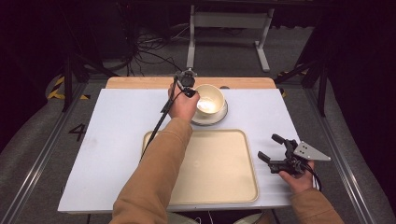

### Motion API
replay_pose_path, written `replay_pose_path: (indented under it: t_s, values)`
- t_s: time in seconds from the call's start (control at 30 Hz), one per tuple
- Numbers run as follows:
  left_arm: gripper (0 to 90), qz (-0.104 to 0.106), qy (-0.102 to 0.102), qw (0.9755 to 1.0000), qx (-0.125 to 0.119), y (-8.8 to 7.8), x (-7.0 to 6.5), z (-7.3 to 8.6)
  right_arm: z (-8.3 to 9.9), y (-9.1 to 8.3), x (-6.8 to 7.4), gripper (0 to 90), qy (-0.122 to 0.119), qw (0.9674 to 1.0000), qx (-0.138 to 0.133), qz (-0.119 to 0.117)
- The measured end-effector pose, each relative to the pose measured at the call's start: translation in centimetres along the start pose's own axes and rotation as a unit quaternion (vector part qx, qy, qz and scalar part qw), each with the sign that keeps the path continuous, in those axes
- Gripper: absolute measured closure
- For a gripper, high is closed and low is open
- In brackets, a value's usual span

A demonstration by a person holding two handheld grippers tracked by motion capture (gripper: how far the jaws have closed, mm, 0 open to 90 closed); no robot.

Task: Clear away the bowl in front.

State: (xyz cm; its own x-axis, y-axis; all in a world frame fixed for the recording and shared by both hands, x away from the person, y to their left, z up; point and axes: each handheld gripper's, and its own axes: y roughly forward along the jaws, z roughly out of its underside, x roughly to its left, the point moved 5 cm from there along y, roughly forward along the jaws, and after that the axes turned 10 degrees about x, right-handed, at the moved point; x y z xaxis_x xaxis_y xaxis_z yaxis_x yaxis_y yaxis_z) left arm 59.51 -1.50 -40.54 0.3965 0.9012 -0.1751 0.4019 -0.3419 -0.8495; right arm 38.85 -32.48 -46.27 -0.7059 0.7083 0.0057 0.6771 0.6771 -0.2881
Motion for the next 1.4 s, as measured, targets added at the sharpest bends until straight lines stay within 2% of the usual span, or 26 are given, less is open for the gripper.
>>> replay_pose_path:
  t_s: [0.2, 0.3, 0.53, 0.7, 0.87, 1.17, 1.4]
  values:
    - [82.3, 0.003, 0.001, 1.0, -0.006, -1.4, 0.1, 0.0, 0.0, 0.0, 0.0, 5.7, 0.001, 1.0, 0.0, 0.0]
    - [82.2, 0.007, 0.007, 0.9999, -0.013, -2.2, 0.1, 0.0, 0.0, 0.0, 0.0, 5.7, 0.0, 1.0, 0.001, 0.0]
    - [82.2, 0.011, 0.015, 0.9997, -0.015, -3.7, 0.1, 0.0, 0.0, 0.0, 0.0, 5.7, 0.0, 1.0, 0.001, 0.0]
    - [82.2, 0.021, 0.024, 0.9994, -0.016, -4.8, 0.0, 0.3, 0.0, 0.0, 0.0, 5.7, 0.0, 1.0, 0.0, 0.0]
    - [82.3, 0.036, 0.028, 0.9988, -0.016, -5.8, 0.0, 0.8, 0.0, 0.0, 0.0, 5.5, 0.0, 1.0, 0.0, 0.001]
    - [82.2, 0.042, 0.051, 0.9978, -0.007, -7.6, 0.4, 2.2, 0.0, 0.0, 0.0, 5.5, -0.002, 1.0, 0.0, 0.001]
    - [82.3, 0.049, 0.059, 0.997, -0.004, -8.8, 1.0, 3.4, 0.0, 0.0, 0.0, 5.5, -0.001, 1.0, 0.002, 0.002]
